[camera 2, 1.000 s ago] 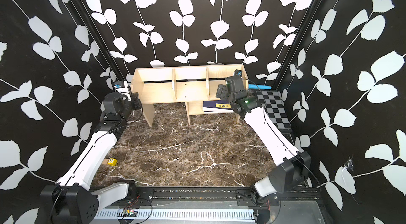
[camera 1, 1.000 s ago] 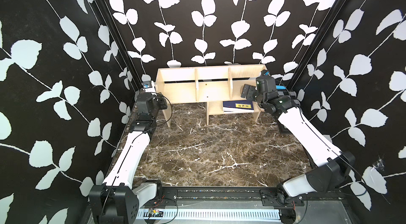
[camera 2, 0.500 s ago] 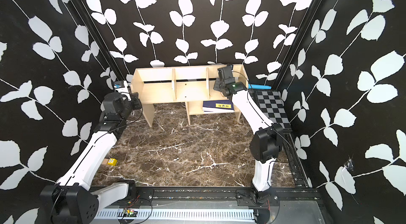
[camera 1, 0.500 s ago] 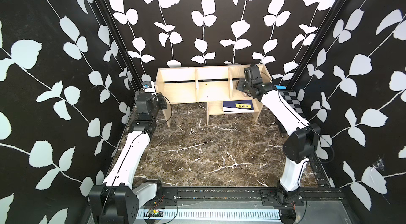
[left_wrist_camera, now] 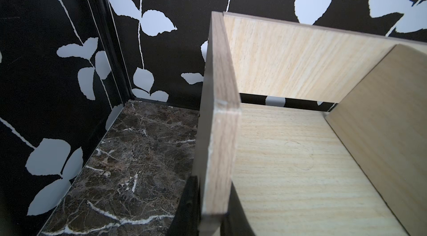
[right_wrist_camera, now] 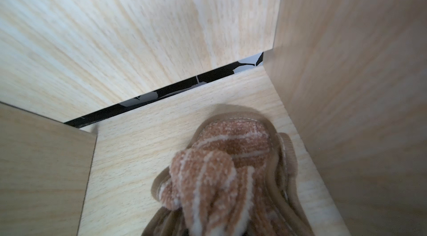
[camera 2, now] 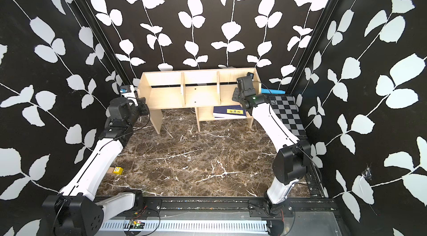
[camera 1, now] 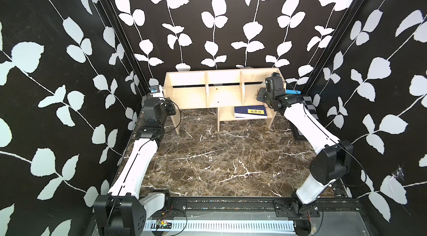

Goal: Wipe the bookshelf clean with a cloth
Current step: Wipe the dust from the shelf.

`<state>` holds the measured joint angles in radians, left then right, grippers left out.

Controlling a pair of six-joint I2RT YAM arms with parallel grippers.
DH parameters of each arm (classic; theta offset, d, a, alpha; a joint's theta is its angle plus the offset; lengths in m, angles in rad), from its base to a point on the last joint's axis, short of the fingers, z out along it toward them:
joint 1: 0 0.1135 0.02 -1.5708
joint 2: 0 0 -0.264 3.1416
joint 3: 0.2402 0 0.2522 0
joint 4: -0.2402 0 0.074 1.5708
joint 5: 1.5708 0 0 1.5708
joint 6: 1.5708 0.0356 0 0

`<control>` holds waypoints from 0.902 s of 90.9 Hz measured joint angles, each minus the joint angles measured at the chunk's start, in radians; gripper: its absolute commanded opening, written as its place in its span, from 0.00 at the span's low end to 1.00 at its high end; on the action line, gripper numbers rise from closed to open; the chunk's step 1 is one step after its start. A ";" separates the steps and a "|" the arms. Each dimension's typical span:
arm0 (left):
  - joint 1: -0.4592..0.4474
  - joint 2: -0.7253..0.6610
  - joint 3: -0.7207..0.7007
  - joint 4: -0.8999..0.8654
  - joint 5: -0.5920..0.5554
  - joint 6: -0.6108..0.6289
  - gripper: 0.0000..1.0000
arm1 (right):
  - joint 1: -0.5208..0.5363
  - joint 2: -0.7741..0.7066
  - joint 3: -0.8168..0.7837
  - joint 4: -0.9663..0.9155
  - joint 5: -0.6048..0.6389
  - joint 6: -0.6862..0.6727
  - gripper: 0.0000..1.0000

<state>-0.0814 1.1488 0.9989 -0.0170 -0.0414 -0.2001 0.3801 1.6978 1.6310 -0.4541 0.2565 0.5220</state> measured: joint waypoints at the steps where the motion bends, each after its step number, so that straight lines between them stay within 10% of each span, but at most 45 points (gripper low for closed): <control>1: 0.000 0.000 0.000 0.000 0.000 0.000 0.00 | 0.003 0.000 -0.001 0.003 0.003 -0.003 0.00; 35: 0.000 0.000 0.000 0.000 0.000 -0.001 0.00 | 0.068 0.200 0.267 -0.071 0.047 -0.068 0.00; 82: 0.000 0.000 0.000 0.000 0.000 0.000 0.00 | -0.005 0.031 0.053 -0.053 0.060 -0.010 0.00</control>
<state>-0.0814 1.1488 0.9989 -0.0170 -0.0418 -0.2005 0.3752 1.7283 1.6840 -0.5076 0.3164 0.5125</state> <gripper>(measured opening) 0.125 0.083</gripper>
